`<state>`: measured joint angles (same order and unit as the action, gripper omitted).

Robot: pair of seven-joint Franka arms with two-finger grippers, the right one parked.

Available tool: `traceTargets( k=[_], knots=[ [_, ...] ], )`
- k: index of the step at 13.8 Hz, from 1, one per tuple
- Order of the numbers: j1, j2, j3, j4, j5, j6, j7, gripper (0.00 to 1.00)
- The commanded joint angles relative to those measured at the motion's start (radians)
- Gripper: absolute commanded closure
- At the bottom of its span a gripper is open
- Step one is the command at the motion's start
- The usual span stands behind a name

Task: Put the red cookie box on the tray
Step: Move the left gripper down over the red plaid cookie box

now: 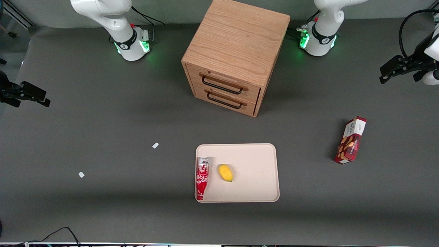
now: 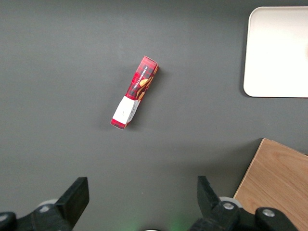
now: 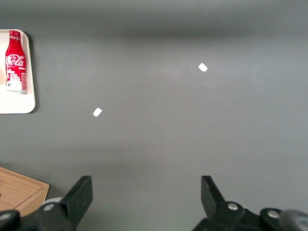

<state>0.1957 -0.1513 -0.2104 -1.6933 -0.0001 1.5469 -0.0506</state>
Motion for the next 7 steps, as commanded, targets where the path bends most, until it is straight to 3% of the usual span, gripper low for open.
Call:
traceTargets(
  k=[1, 4, 7],
  knots=[
    [-0.024, -0.013, 0.017, -0.009, 0.015, -0.002, 0.015, 0.0],
    [-0.022, 0.007, 0.019, -0.014, 0.015, 0.01, 0.024, 0.0],
    [-0.022, 0.079, 0.022, -0.043, 0.014, 0.027, 0.231, 0.0]
  ],
)
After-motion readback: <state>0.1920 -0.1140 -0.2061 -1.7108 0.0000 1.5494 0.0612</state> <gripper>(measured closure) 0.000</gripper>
